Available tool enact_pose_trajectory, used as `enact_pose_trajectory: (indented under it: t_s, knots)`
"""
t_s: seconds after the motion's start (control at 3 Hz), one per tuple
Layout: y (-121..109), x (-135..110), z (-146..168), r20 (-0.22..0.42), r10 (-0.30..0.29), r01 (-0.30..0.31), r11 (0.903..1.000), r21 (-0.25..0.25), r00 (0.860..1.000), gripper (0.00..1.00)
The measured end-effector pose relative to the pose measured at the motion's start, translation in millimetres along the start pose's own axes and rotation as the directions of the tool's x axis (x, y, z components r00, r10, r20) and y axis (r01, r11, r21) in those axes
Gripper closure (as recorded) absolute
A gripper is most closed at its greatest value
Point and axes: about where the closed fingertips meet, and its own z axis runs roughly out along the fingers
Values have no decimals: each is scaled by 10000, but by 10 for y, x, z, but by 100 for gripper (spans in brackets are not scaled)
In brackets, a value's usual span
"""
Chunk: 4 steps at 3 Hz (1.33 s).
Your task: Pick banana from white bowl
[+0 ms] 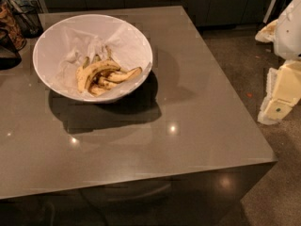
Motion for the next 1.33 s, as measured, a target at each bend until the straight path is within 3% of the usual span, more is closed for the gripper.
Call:
enact_pose_trajectory:
  t_s: [0.33,0.67,1.0,1.33]
  knots:
    - [-1,-1,0,1,2,-2,10000,0,10000,0]
    - [-181,-149,27,132,234,-235,9997,25,9996,0]
    - [-584,-464,52,729,-102,116,9997,-198,9973,0]
    - [-609,-488,40,808,-109,113,9999,-52,9967,0]
